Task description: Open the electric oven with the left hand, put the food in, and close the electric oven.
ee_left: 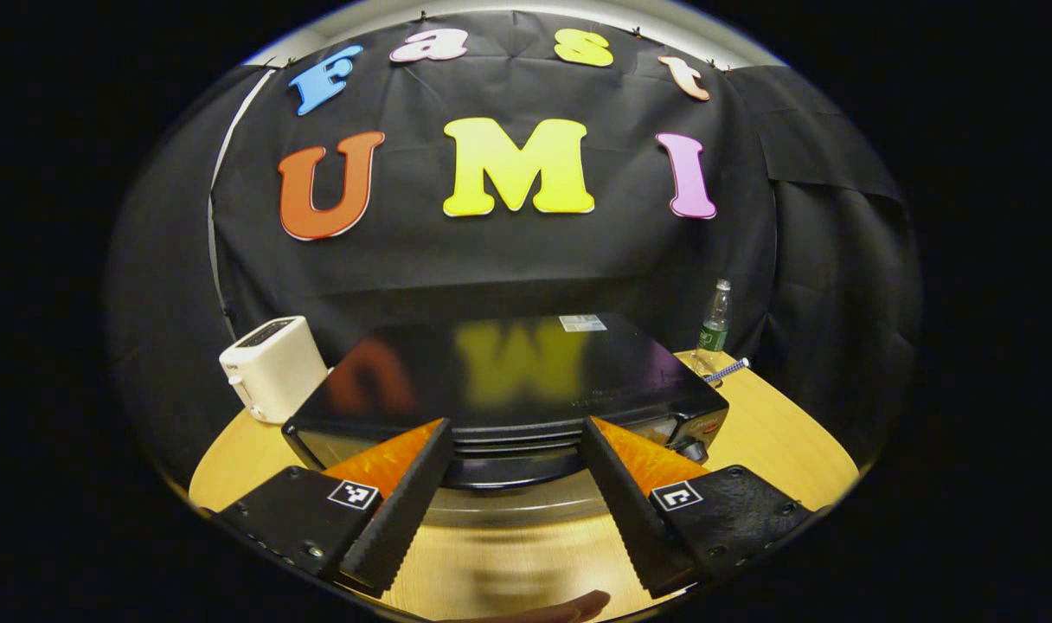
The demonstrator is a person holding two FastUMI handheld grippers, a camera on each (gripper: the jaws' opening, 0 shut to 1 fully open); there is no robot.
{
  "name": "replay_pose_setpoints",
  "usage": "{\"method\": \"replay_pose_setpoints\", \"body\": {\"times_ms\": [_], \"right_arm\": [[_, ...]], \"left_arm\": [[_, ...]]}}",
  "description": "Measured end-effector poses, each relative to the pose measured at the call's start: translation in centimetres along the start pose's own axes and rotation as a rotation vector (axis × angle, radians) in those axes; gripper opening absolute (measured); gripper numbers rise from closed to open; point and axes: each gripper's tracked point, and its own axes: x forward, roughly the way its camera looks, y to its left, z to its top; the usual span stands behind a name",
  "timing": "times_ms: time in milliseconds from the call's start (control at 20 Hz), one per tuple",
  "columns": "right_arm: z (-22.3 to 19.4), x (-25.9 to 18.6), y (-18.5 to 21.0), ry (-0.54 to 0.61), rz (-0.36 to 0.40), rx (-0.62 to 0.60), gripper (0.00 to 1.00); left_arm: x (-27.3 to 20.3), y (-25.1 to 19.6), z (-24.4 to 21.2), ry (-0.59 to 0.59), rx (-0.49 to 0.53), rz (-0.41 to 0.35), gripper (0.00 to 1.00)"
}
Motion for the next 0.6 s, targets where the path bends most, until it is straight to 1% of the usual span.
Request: {"method": "replay_pose_setpoints", "body": {"times_ms": [50,400,600], "right_arm": [[-0.3,0.1,0.0,0.005,0.002,0.007,0.96],[-2.1,0.8,0.5,0.067,0.026,0.055,0.96],[-3.0,1.5,1.4,0.073,0.049,0.070,0.96]], "left_arm": [[-0.2,0.1,-0.5,0.011,-0.010,-0.003,0.99],[-3.4,-0.2,-2.1,0.008,-0.011,0.004,0.99],[-4.6,-0.3,-3.3,0.007,0.000,0.009,0.98]]}}
